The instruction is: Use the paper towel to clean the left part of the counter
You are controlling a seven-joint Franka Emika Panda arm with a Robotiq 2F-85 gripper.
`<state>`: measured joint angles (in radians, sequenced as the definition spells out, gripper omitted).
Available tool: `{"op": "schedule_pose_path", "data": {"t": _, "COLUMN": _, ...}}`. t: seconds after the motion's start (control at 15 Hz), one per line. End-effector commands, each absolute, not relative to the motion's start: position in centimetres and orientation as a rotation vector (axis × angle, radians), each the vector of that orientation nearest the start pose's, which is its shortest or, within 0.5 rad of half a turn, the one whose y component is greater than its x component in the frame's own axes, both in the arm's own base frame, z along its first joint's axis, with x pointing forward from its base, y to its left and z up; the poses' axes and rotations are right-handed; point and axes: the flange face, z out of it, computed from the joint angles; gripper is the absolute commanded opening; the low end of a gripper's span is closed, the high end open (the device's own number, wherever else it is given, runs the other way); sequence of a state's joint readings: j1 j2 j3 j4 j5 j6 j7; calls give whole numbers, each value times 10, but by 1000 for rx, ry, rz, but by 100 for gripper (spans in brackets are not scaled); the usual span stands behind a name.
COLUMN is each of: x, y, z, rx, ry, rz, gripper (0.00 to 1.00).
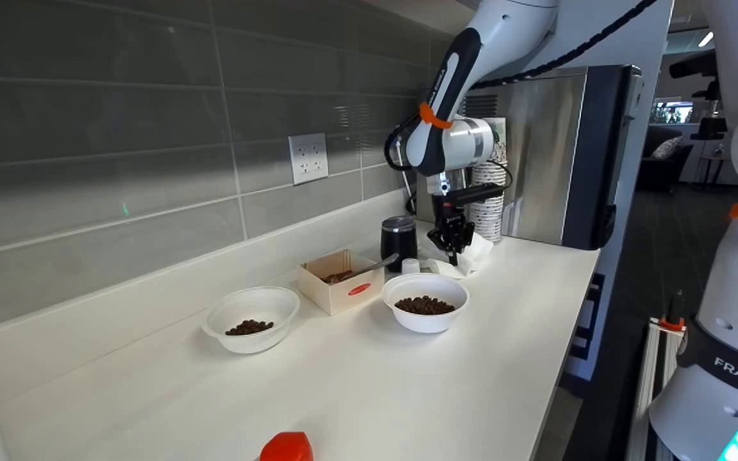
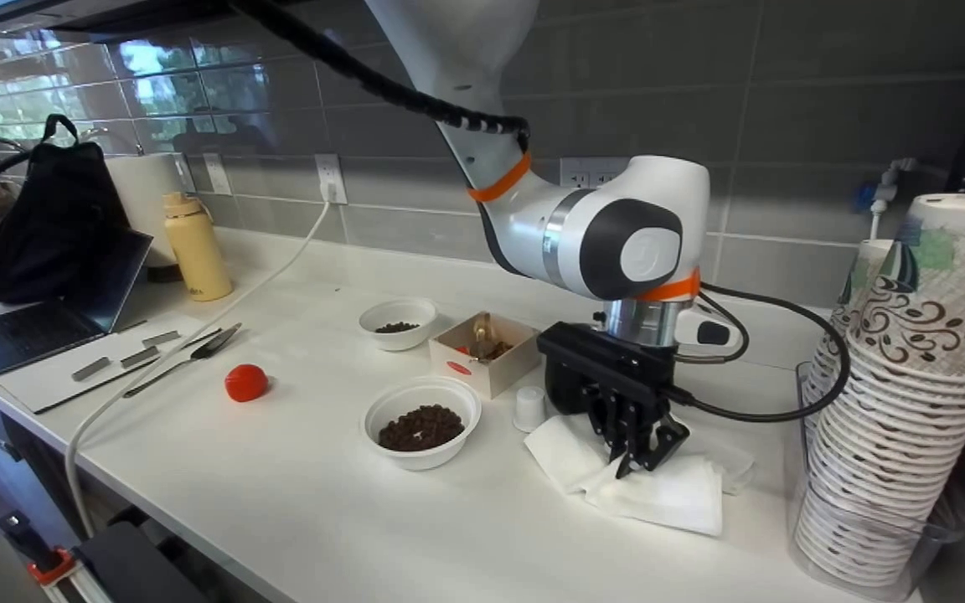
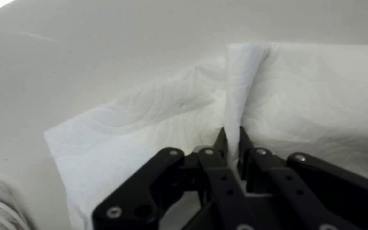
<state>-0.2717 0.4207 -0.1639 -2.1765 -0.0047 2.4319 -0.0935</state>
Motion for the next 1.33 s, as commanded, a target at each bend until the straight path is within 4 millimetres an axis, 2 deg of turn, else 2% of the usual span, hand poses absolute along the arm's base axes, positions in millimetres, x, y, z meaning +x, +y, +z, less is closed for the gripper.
{"op": "schedule_pose_path", "data": {"t": 0.0, "x": 478, "y": -215, "z": 168, "rx": -3047, "ry": 522, "rz": 382, "gripper": 2}}
{"op": "schedule_pose_path", "data": {"t": 0.33, "x": 451, "y": -183, "z": 166, "rx": -2967, "ry": 453, "rz": 561, "gripper": 2}}
{"op": "schedule_pose_path", "data": {"t": 0.6, "x": 423, "y": -167, "z": 158, "rx": -2939, "ry": 455, "rz": 729, "gripper": 2}}
{"op": "schedule_pose_path", "data": {"t": 1.0, "x": 373, "y": -170, "z": 145, "rx": -2884, "ry": 564, "rz": 883, "gripper": 2}}
{"op": "schedule_pose_path", "data": {"t": 1.27, "x": 340, "y": -189, "z": 140, "rx": -2855, "ry": 701, "rz": 948, "gripper": 2}}
